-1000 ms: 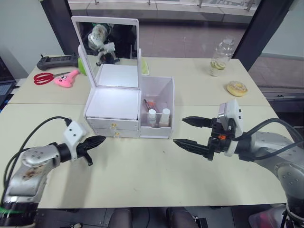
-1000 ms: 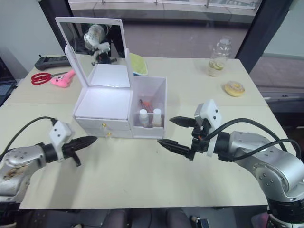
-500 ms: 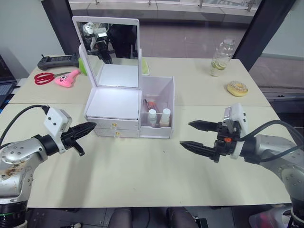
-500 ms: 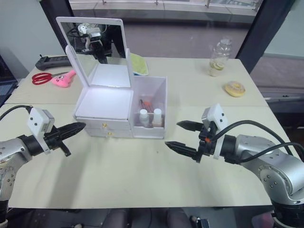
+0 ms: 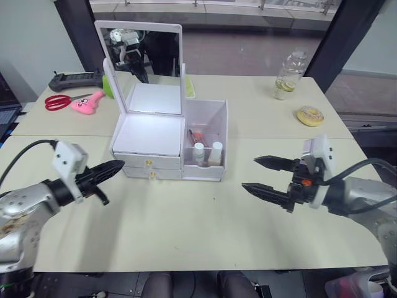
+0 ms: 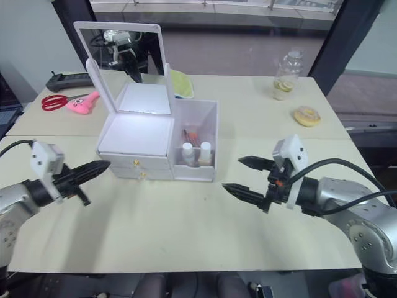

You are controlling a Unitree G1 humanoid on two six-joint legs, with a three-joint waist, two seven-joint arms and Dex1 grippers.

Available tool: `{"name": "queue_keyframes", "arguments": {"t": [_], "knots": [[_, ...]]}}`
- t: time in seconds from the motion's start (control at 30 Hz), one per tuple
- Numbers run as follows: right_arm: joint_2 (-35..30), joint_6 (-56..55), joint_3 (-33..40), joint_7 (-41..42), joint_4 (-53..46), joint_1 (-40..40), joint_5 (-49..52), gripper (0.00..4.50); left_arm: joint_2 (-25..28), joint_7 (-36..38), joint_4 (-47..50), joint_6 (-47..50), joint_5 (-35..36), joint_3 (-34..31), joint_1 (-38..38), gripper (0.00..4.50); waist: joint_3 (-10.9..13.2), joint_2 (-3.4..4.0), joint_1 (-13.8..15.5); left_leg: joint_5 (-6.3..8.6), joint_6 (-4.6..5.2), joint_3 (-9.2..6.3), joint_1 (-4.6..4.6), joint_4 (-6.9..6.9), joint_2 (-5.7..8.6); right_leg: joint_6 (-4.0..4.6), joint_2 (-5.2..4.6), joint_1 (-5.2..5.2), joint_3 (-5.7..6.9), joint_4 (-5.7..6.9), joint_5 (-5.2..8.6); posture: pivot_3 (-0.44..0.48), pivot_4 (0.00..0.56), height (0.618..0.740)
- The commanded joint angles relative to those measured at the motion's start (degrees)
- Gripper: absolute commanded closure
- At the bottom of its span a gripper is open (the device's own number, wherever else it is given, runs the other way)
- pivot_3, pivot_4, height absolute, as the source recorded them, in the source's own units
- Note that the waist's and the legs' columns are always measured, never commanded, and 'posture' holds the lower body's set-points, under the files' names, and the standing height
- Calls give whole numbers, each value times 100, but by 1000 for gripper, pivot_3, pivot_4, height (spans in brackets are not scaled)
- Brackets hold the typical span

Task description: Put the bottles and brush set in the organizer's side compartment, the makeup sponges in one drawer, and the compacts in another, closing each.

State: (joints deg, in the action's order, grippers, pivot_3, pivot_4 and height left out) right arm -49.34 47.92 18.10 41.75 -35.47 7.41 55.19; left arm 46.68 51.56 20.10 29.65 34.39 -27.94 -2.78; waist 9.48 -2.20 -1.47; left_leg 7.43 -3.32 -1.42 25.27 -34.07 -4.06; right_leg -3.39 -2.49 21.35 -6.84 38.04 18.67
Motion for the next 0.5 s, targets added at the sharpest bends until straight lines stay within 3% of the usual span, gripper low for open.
{"name": "queue_keyframes", "arguments": {"t": [0.03,0.17,0.3,0.4,0.5], "knots": [[-190,-209,712,251,-94,-373,-15,0,280,380,343,383,596,-1093,-519,4461,0,0,-26,0,0,-1,0,3,0,1,1,2,1,1,1,0,150,740],[-286,-481,1394,723,212,-1312,-435,0,519,671,-68,255,236,-2156,-1327,4461,0,-1,-35,0,0,-1,-5,2,0,5,-1,-3,4,-2,3,0,150,740],[-289,-885,1736,1139,651,-1897,-853,0,588,756,-263,258,185,-2712,-1691,4461,1,-1,-26,0,-1,1,-6,-2,3,20,-6,-5,3,-7,11,0,150,740],[-247,-1074,1916,1330,1016,-2068,-1005,0,678,932,-480,478,143,-3018,-2060,3847,0,-2,-49,0,-1,2,-7,-3,2,42,-6,-4,1,-7,23,0,150,740],[-172,-1177,2075,1488,1162,-2266,-1034,0,693,1089,-522,421,56,-3188,-2371,2943,1,-3,-90,1,-2,3,-7,3,2,43,-7,-2,1,-7,25,0,150,740]]}}
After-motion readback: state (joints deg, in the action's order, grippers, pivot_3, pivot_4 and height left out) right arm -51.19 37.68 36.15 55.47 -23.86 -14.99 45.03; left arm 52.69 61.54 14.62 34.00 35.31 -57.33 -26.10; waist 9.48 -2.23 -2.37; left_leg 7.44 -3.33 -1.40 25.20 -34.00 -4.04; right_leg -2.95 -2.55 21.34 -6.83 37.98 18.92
